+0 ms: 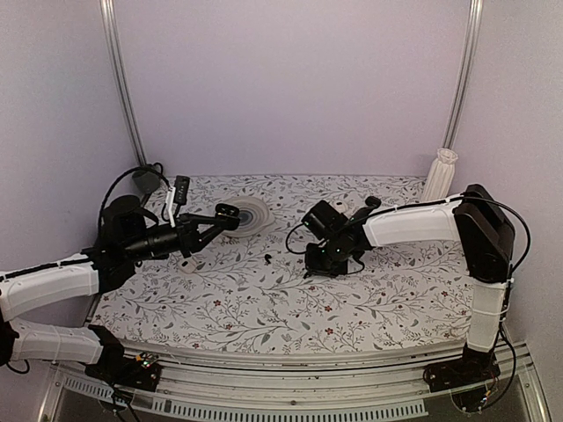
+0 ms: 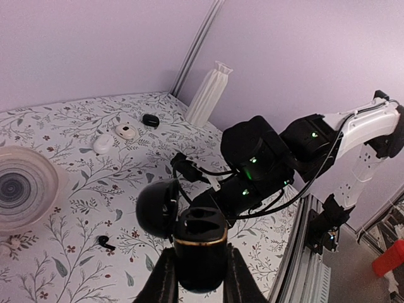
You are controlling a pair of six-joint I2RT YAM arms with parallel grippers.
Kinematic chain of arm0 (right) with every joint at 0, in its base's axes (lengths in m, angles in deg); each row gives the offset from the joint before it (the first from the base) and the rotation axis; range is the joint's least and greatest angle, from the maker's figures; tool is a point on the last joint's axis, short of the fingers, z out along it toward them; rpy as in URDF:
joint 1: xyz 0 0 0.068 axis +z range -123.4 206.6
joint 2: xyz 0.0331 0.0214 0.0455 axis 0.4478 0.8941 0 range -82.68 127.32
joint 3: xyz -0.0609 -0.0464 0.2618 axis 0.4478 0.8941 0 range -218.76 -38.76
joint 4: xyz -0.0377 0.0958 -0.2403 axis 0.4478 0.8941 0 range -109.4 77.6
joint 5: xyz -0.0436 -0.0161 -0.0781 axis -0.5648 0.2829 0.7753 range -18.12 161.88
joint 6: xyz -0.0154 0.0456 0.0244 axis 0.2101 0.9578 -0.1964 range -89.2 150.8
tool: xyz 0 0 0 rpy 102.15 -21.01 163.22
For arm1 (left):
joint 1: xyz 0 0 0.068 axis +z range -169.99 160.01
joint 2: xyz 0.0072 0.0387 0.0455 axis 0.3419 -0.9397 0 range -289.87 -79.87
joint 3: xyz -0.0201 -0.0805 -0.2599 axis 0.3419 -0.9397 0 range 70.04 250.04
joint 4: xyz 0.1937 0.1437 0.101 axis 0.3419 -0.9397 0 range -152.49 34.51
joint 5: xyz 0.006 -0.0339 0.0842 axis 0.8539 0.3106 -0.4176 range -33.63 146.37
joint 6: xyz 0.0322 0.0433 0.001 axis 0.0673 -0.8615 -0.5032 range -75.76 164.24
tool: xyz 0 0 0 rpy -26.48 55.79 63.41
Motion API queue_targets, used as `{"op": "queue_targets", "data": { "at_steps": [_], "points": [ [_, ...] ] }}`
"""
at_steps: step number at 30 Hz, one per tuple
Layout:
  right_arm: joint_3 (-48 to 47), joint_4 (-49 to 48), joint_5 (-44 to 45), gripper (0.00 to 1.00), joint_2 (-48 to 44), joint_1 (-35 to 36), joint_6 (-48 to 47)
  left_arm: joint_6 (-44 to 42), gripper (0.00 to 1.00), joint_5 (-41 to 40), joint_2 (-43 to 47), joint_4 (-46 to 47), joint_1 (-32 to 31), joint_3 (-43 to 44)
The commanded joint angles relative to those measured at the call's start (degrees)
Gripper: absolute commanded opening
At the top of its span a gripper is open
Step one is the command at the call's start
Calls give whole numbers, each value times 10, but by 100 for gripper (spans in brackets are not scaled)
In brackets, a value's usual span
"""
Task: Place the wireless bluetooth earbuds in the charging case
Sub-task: Adjust the right earbud at the center of the board, then pick up the right earbud from the center of the board.
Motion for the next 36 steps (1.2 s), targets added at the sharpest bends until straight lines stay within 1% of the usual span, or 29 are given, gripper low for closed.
{"op": "queue_targets", "data": {
  "at_steps": [1,6,12,19,24,31,36],
  "points": [
    [-24,25,-8,26,3,-4,77,-2,0,13,15,24,10,-6],
    [-48,36,-5,26,21,-3,109,-1,0,20,19,28,11,-6],
    [-84,63,0,26,59,-3,113,-3,0,27,23,28,12,-3],
    [-96,77,15,25,80,-3,115,-5,0,27,33,24,16,-4],
    [-109,82,20,22,98,-3,109,-6,0,26,39,21,18,-7],
    [-133,91,35,22,113,5,83,-6,0,26,43,21,20,-9],
    [-170,109,41,21,141,13,47,-6,0,29,41,19,21,-7]
  ]
}}
